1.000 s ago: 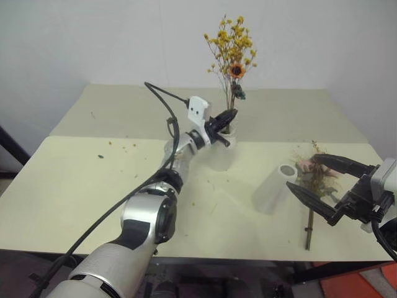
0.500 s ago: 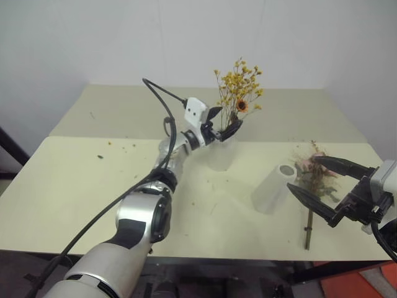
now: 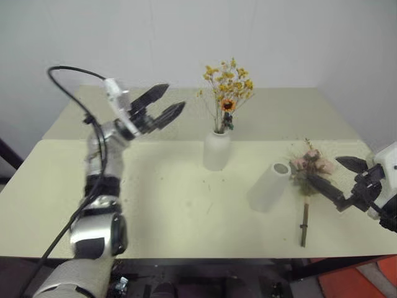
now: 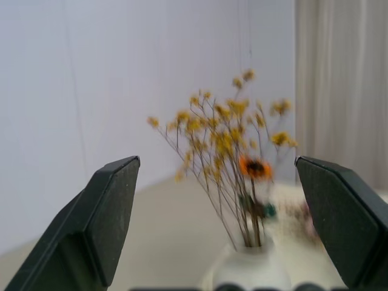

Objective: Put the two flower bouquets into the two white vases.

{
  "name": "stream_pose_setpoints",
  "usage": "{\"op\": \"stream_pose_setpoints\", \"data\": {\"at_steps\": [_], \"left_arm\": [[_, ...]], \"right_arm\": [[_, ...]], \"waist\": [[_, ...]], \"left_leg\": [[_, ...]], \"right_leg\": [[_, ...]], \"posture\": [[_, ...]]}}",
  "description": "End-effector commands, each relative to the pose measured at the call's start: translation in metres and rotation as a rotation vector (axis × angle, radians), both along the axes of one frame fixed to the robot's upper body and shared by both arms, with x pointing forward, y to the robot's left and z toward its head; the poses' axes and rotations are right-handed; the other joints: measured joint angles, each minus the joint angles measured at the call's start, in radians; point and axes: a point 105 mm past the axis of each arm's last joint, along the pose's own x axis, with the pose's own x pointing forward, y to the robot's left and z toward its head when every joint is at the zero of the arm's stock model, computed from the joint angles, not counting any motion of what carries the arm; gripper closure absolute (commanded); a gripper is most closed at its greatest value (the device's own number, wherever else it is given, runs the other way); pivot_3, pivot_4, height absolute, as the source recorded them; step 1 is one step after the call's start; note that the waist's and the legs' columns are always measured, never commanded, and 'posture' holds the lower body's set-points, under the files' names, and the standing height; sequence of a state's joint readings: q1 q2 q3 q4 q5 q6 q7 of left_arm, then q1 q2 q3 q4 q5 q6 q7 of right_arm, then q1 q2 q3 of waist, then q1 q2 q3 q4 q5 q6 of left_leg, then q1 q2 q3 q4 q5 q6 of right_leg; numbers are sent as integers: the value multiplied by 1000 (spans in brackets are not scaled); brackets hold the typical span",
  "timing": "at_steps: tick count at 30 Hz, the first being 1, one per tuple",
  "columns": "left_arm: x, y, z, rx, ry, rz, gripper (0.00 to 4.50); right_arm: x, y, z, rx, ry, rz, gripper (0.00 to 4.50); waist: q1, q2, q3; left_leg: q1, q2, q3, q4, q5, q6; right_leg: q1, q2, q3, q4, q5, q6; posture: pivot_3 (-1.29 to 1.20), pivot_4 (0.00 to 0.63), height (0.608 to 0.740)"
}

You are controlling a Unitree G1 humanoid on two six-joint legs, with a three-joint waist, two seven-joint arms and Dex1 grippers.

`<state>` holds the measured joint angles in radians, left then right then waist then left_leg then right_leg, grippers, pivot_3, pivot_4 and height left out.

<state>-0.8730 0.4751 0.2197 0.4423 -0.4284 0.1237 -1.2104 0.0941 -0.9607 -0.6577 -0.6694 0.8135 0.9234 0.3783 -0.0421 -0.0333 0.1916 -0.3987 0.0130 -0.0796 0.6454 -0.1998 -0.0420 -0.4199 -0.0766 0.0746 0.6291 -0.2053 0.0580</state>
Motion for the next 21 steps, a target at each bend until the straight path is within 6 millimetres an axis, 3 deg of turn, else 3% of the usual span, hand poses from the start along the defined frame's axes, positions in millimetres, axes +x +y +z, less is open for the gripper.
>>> {"op": "stream_pose_setpoints", "data": {"at_steps": [1,6,10,21], "left_arm": [[-35,-17,-9,264,21,-123,22],[-55,-42,-46,542,82,-220,22],[-45,-69,-62,610,99,-217,22],[-30,-108,-61,653,9,-262,22]], "right_arm": [[5,-21,-7,74,152,-81,0],[23,-30,-39,160,346,-142,0],[42,-31,-61,224,442,-178,0],[61,-28,-88,271,539,-232,0]], "waist": [[3,0,0],[19,0,0],[16,0,-1],[0,0,-1]], "left_leg": [[0,0,0,0,0,0],[0,0,0,4,0,0],[0,1,1,4,0,0],[-4,0,0,4,-1,2]], "right_leg": [[0,0,0,0,0,0],[2,0,-1,-1,-4,6],[2,1,0,-1,-4,6],[-2,1,-1,-2,0,1]], "posture": [[0,150,740],[0,150,740],[0,150,740],[0,150,740]]}}
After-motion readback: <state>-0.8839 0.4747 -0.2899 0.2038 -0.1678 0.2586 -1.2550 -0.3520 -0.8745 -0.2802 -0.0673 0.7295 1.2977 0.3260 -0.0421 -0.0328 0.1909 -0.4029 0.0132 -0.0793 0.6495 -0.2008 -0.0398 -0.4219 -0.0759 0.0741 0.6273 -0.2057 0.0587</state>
